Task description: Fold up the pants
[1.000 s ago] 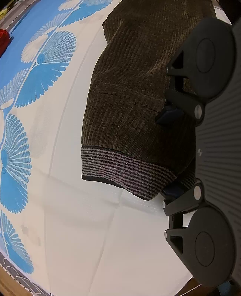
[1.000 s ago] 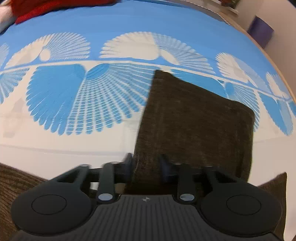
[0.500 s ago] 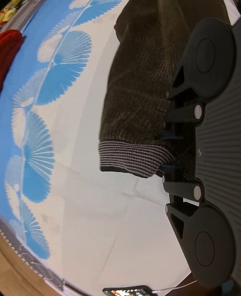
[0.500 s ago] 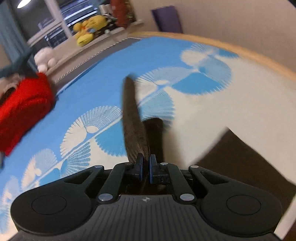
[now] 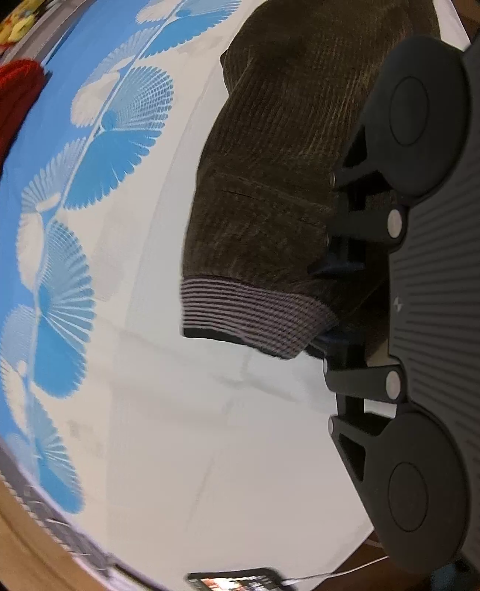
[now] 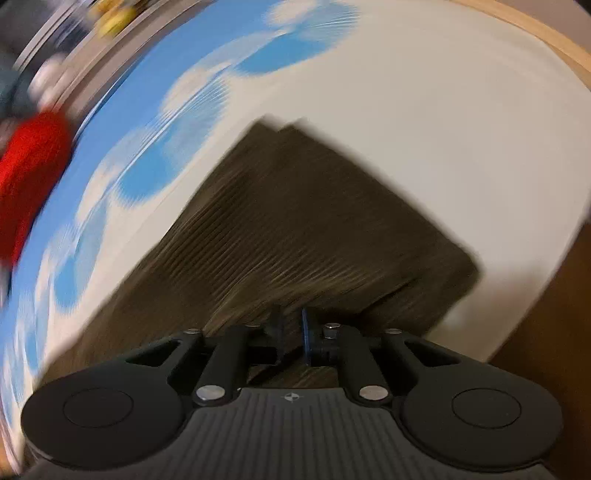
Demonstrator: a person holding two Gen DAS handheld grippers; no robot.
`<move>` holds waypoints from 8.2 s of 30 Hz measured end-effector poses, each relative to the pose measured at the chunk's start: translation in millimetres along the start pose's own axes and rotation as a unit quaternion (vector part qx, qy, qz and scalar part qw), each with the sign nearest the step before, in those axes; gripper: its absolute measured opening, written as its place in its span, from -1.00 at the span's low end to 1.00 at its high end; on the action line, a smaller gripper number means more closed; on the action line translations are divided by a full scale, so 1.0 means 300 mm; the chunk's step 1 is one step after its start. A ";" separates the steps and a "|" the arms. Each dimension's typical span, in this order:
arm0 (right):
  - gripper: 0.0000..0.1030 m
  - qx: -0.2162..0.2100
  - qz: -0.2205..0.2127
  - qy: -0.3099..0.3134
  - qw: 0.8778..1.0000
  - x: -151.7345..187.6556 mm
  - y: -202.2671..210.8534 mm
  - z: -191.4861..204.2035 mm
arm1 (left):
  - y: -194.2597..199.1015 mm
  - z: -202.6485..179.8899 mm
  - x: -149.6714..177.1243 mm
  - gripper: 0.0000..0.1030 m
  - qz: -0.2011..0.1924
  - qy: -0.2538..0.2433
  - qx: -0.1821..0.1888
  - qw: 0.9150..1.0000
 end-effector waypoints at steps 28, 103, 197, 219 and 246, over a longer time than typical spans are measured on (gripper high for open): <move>-0.84 0.092 -0.078 -0.115 0.986 -0.084 -0.052 -0.151 | -0.078 -0.013 0.028 -0.51 0.034 0.012 0.018 0.999; -0.26 -0.372 0.144 0.377 0.836 0.871 -0.118 1.660 | -0.117 -0.026 0.108 -0.13 0.019 -0.236 0.044 0.971; -0.03 -0.066 -0.206 0.180 0.960 -0.119 0.279 0.393 | 0.094 -0.471 -0.045 0.14 -0.122 -0.203 0.119 0.964; -0.06 0.065 -0.066 -0.177 0.980 0.027 0.045 -0.304 | 0.039 -0.518 -0.051 0.15 -0.117 -0.233 0.095 0.961; -0.35 -0.389 -0.125 0.536 0.739 1.095 0.490 1.308 | 0.053 -0.253 -0.079 0.15 -0.125 -0.190 0.069 0.971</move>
Point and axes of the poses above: each gripper's, at about its wrist camera, not at the fingertips, and y roughly against the way its jaws point, z to its left, x to its underside, the point moved 9 cm from there along -y, roughly the way its jaws point, and after that the axes turned 15 degrees about -z, right-handed, at the moved point
